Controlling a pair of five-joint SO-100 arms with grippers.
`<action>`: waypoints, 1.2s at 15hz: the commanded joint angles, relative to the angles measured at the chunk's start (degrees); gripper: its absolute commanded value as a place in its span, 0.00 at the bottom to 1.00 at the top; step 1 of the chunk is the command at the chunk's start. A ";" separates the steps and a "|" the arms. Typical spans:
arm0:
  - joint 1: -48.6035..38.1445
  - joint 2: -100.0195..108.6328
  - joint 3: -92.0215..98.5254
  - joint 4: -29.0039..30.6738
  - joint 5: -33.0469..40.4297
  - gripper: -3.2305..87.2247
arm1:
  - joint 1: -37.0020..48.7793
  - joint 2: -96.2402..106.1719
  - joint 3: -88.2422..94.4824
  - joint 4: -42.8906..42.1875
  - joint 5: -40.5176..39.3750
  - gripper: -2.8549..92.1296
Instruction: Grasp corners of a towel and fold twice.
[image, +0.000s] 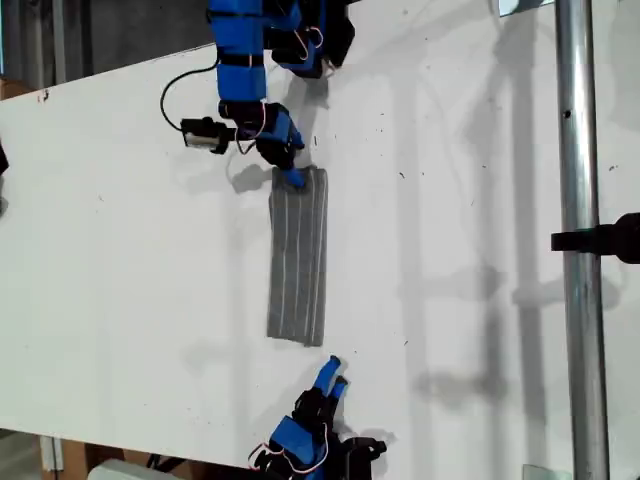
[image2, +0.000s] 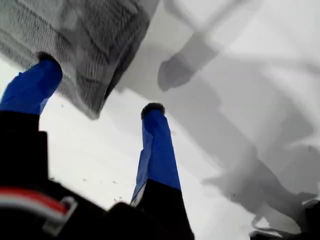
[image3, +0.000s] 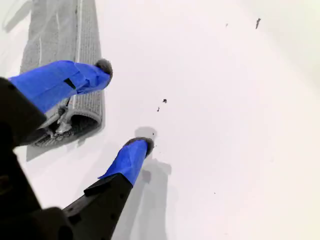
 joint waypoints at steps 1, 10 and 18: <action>0.70 0.44 0.18 -0.35 -1.67 0.27 | 3.25 -12.30 -9.23 -2.37 -2.37 0.40; 0.70 0.44 0.62 -0.70 -2.37 0.23 | 1.32 -33.66 -41.04 6.33 -6.94 0.03; 0.97 0.44 0.44 -0.62 -2.55 0.23 | -26.54 51.68 3.43 41.04 30.67 0.03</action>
